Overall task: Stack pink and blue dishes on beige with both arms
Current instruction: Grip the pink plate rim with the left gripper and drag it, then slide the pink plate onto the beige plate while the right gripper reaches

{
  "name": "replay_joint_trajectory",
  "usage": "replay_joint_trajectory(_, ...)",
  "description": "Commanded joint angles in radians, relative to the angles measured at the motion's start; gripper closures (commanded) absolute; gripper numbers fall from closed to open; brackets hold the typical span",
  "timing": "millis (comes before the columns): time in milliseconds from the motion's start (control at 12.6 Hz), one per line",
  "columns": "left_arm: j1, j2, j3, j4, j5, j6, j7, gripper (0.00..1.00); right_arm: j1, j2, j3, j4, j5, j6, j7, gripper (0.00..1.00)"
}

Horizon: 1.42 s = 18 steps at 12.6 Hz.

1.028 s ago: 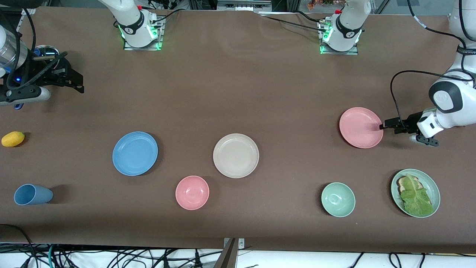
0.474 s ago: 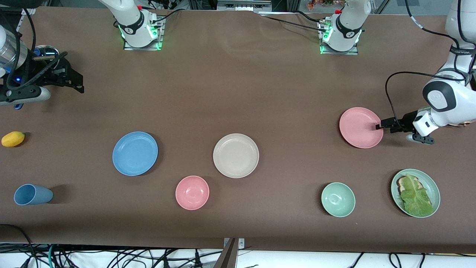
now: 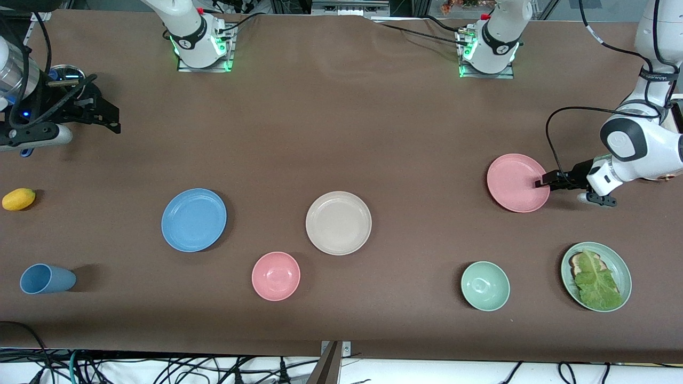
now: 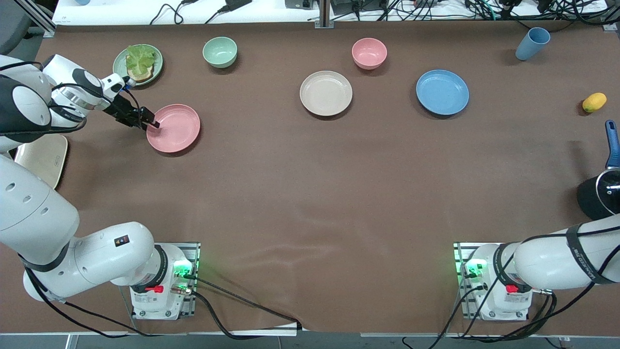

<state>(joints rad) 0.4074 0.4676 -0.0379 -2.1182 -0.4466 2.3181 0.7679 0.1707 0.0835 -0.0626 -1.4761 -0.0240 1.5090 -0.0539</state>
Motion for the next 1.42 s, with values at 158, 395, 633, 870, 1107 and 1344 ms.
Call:
replay_joint_trajectory(158,0.002,-0.004,0.001,0.004,-0.038,-0.014,0.102,1.00,0.000,0.009,0.007,0.028,0.001,-0.007,0.034,0.00)
replay_joint_trajectory(395,-0.009,-0.010,-0.002,0.020,-0.035,-0.028,0.084,1.00,0.000,0.009,0.007,0.028,0.001,-0.007,0.059,0.00)
replay_joint_trajectory(633,-0.024,-0.012,-0.071,0.118,-0.037,-0.146,-0.054,1.00,0.001,0.009,0.009,0.028,0.001,-0.009,0.057,0.00)
replay_joint_trajectory(870,-0.132,-0.010,-0.131,0.210,-0.024,-0.146,-0.287,1.00,-0.002,0.007,0.007,0.028,0.003,-0.009,0.052,0.00)
replay_joint_trajectory(1107,-0.272,-0.001,-0.132,0.293,-0.027,-0.146,-0.538,1.00,-0.008,0.019,0.006,0.028,0.003,-0.006,0.042,0.00)
replay_joint_trajectory(1344,-0.416,0.012,-0.131,0.358,-0.026,-0.140,-0.785,1.00,-0.010,0.053,0.006,0.028,-0.002,-0.001,0.043,0.00)
